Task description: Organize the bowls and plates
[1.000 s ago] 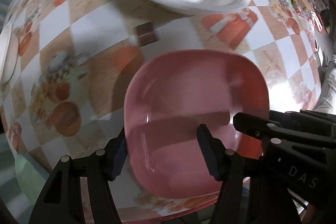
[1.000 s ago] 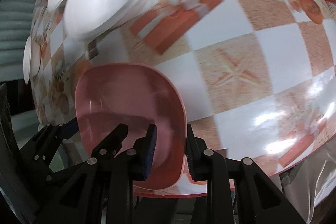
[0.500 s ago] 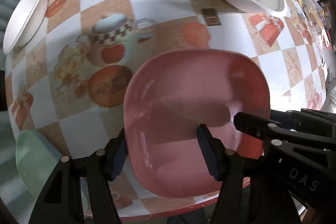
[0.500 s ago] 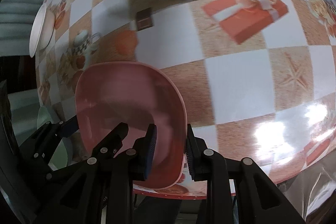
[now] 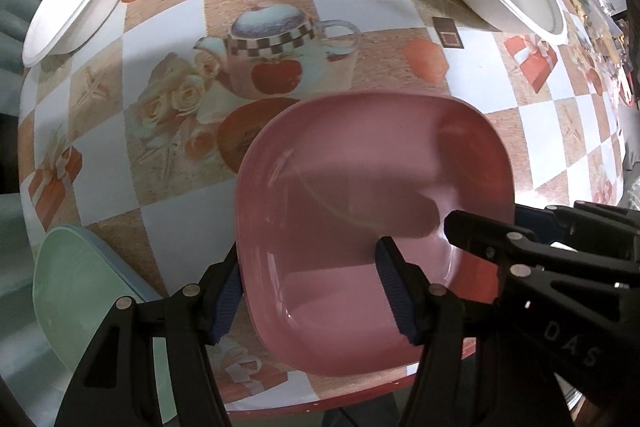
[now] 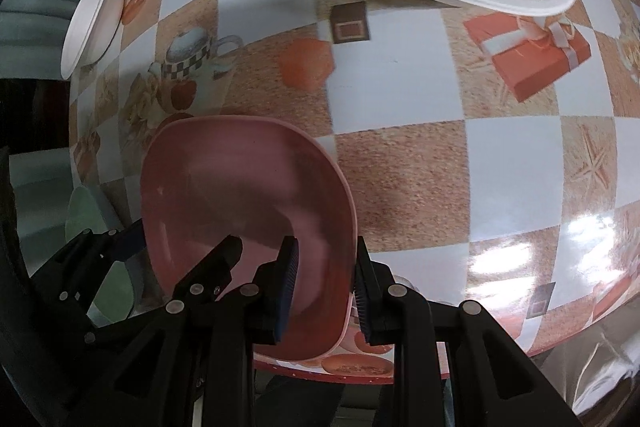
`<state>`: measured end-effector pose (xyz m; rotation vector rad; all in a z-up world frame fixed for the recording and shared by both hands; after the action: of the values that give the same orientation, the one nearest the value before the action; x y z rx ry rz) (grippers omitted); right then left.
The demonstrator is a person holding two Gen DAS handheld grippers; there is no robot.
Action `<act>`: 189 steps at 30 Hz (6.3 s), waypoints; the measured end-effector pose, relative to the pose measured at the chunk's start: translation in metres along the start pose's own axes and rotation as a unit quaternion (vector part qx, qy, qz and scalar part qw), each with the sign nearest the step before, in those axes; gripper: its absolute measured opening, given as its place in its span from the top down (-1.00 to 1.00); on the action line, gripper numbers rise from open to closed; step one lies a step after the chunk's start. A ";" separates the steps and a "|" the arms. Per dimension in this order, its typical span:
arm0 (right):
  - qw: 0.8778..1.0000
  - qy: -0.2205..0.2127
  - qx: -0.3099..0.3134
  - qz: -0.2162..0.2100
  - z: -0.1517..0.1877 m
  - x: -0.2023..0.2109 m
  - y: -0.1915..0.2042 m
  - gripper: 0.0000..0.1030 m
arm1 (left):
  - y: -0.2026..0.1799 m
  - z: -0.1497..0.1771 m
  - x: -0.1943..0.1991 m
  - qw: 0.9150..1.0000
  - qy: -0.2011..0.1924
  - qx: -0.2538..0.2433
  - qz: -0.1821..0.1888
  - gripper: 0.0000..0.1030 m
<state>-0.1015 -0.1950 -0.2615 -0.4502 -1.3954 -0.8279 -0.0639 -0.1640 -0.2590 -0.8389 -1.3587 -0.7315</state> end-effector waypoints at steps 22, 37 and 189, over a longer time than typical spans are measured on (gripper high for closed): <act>0.999 -0.008 0.019 0.026 0.001 0.006 -0.001 0.44 | 0.004 0.015 0.001 1.000 -0.003 -0.003 0.006 -0.29; 1.000 -0.002 0.012 0.012 0.001 0.007 -0.001 0.36 | 0.011 0.019 0.006 0.999 0.004 0.026 0.029 -0.29; 0.994 -0.070 0.080 0.006 0.010 0.088 0.069 -1.00 | 0.091 0.054 0.115 0.993 -0.070 0.090 0.029 -0.99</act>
<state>-0.0601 -0.1639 -0.1615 -0.3990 -1.5732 -0.6786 -0.0050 -0.0671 -0.1510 -0.7930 -1.4957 -0.5032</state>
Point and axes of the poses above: each gripper's, at about its wrist camera, not at the fingertips, and x roughly against the way its jaws point, y to its left, z to its underside, the point moved 6 cm from there along -x, roughly the way its jaws point, and after that the axes turned 3 degrees about z, right-handed, at the moved point
